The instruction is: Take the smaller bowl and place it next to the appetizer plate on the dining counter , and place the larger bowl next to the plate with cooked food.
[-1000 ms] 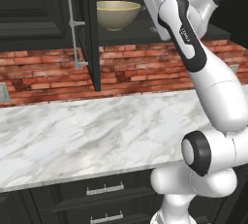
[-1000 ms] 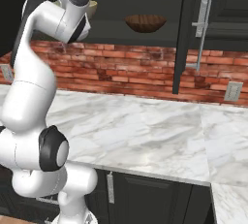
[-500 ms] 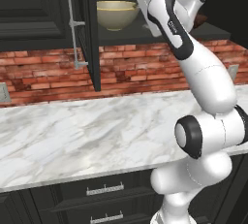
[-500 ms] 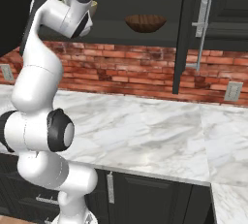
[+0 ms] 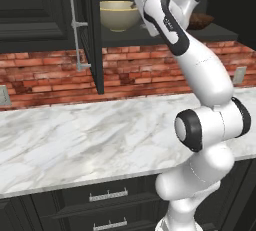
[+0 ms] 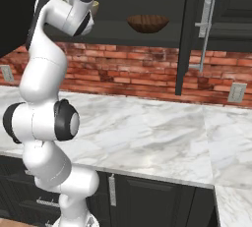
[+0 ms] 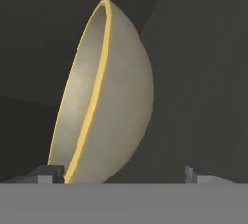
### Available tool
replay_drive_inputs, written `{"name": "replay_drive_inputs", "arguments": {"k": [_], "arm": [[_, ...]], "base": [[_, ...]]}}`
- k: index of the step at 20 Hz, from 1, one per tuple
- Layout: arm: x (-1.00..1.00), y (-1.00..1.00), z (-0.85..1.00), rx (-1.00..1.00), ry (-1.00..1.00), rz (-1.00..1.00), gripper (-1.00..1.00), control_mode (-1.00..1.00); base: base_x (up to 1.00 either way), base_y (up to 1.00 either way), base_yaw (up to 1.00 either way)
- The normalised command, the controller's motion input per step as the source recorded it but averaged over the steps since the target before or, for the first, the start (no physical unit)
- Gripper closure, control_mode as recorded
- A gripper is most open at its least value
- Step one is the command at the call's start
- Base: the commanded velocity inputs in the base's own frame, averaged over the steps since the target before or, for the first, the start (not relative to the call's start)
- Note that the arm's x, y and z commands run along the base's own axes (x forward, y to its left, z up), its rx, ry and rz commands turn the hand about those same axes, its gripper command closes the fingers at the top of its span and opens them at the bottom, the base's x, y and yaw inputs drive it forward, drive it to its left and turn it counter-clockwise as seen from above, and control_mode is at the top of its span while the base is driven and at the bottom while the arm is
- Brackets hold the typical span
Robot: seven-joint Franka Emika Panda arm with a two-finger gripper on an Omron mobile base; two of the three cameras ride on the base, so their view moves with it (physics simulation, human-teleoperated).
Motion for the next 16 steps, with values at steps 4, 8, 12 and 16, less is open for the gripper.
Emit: {"name": "replay_drive_inputs", "arguments": {"k": [4,8,12,16], "arm": [[0.32,0.15,-0.09,0.01,0.00,0.00,-1.00,-1.00],[0.40,0.02,-0.01,0.02,0.00,0.00,-1.00,-1.00],[0.42,0.04,-0.01,0.01,0.00,0.00,-1.00,-1.00],[0.42,0.09,-0.01,0.00,0.00,0.00,-1.00,-1.00]], "base": [[0.00,0.00,0.00],[0.00,0.00,0.00],[0.00,0.00,0.00],[0.00,0.00,0.00]]}}
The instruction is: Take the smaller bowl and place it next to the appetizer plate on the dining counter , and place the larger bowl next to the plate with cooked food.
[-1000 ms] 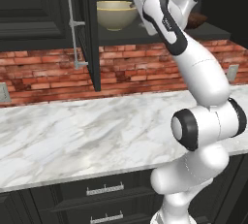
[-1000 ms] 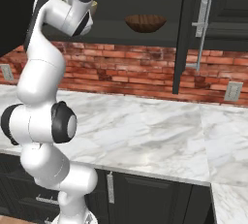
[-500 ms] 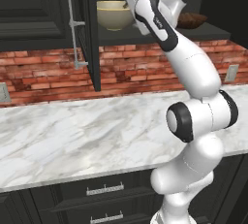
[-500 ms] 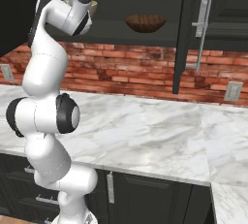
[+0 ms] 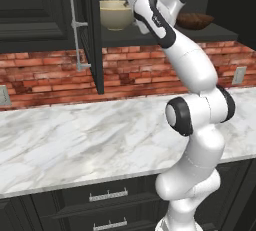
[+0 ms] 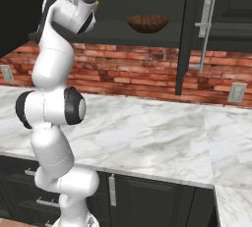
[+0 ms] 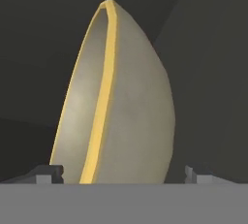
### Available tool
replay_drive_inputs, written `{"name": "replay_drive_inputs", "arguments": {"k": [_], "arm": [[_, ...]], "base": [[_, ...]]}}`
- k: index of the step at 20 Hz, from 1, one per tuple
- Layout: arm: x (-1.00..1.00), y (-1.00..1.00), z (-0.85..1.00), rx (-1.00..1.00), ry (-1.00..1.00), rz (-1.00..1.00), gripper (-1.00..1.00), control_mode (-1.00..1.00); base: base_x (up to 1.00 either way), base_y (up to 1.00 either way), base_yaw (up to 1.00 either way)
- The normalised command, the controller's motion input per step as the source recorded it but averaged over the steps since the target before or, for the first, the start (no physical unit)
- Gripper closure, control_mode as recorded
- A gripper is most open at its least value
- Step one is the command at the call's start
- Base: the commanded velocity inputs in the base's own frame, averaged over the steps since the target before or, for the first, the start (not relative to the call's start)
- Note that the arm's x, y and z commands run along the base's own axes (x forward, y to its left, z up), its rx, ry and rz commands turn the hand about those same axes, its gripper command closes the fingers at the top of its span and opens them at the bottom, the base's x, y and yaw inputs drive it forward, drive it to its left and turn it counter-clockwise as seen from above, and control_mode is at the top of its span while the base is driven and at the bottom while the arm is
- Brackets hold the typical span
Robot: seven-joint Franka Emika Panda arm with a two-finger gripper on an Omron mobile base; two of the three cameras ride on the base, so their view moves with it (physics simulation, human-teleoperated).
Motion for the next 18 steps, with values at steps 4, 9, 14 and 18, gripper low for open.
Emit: {"name": "replay_drive_inputs", "arguments": {"k": [4,9,14,18], "arm": [[0.22,0.20,-0.10,0.00,0.00,0.00,1.00,-1.00],[0.08,0.23,-0.28,0.02,0.02,0.00,1.00,-1.00],[-0.38,-0.08,-0.32,0.03,-0.04,0.00,1.00,-1.00],[-1.00,-0.34,-0.19,0.08,-0.18,-0.01,1.00,-1.00]], "base": [[0.00,0.00,0.00],[0.00,0.00,0.00],[0.00,0.00,0.00],[0.00,0.00,0.00]]}}
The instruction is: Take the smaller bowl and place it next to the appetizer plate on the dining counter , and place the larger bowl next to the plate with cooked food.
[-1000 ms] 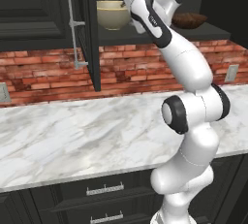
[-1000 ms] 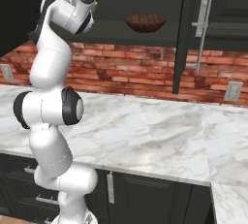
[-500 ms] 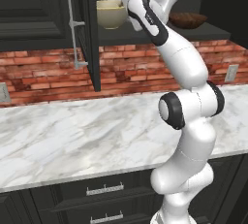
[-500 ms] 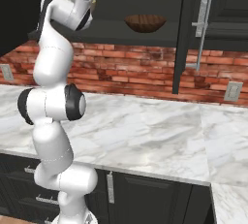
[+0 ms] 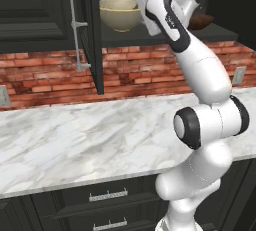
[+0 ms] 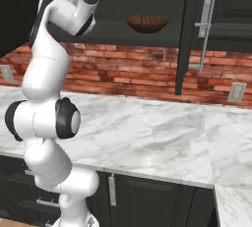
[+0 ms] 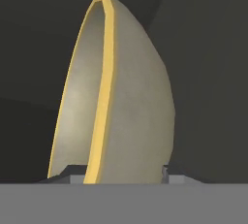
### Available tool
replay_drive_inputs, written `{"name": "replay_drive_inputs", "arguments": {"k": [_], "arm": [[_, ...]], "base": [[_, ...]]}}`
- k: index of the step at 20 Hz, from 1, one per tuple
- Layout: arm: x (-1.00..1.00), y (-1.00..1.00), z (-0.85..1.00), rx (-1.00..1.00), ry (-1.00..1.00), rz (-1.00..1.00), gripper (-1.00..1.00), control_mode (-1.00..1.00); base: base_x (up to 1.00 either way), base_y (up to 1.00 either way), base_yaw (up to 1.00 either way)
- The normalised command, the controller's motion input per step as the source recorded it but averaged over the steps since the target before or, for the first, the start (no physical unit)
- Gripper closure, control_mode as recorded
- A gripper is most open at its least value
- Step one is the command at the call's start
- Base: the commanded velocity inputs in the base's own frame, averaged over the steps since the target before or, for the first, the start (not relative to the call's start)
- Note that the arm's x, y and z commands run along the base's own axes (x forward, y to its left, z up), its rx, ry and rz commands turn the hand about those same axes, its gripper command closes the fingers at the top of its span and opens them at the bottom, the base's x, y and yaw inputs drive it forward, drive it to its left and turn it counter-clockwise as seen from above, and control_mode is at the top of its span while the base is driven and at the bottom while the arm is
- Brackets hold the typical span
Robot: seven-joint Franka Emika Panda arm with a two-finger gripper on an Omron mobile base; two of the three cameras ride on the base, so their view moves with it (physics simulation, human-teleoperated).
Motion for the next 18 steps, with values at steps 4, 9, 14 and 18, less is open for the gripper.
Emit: {"name": "replay_drive_inputs", "arguments": {"k": [4,9,14,18], "arm": [[-1.00,-0.32,0.00,0.12,-0.26,-0.01,1.00,-1.00],[-1.00,-0.27,0.00,0.10,-0.25,0.00,1.00,-1.00],[-1.00,-0.38,0.11,0.01,-0.06,0.00,1.00,-1.00],[-1.00,-0.55,0.10,0.00,0.00,0.00,1.00,-1.00]], "base": [[0.00,0.00,0.00],[0.00,0.00,0.00],[0.00,0.00,0.00],[0.00,0.00,0.00]]}}
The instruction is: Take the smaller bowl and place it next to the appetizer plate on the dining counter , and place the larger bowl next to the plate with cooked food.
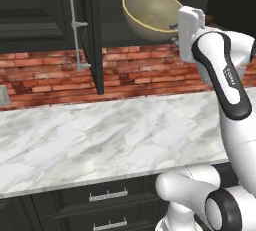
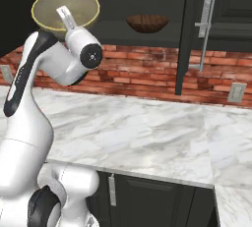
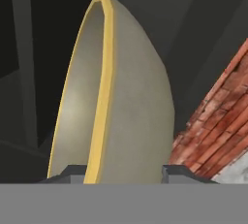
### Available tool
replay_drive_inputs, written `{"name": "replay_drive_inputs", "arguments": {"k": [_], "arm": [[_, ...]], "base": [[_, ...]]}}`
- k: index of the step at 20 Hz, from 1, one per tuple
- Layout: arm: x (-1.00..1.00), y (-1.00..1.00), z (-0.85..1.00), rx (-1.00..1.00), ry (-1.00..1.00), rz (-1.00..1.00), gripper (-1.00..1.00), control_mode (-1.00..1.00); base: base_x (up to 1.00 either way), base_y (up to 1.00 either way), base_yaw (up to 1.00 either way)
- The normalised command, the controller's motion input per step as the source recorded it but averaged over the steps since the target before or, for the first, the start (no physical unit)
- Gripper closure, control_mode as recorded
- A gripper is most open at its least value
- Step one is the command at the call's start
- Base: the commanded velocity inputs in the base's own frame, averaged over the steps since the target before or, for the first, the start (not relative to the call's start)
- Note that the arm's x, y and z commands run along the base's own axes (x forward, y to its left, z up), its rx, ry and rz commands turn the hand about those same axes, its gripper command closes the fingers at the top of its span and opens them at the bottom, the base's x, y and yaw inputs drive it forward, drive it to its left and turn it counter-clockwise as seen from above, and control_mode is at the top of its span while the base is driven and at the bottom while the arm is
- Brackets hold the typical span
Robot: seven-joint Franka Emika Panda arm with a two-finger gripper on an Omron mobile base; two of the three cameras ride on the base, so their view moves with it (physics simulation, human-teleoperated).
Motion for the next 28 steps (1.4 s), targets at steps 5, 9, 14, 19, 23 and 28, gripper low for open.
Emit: {"name": "replay_drive_inputs", "arguments": {"k": [5,9,14,19,23,28], "arm": [[-1.00,-0.45,0.03,0.00,0.01,0.00,1.00,-1.00],[-1.00,-0.12,-0.02,-0.13,0.12,0.00,1.00,-1.00],[-1.00,-0.01,-0.75,-0.34,0.34,0.02,1.00,-1.00],[-0.41,0.00,-0.77,-0.06,0.31,-0.02,1.00,-1.00],[-0.63,0.00,-0.35,0.10,0.03,-0.01,1.00,-1.00],[-0.70,0.00,-0.04,0.11,0.00,0.00,1.00,1.00]], "base": [[0.00,0.00,0.00],[0.00,0.00,0.00],[0.00,0.00,0.00],[0.00,0.00,0.00],[0.00,0.00,0.00],[-0.20,0.00,0.00]]}}
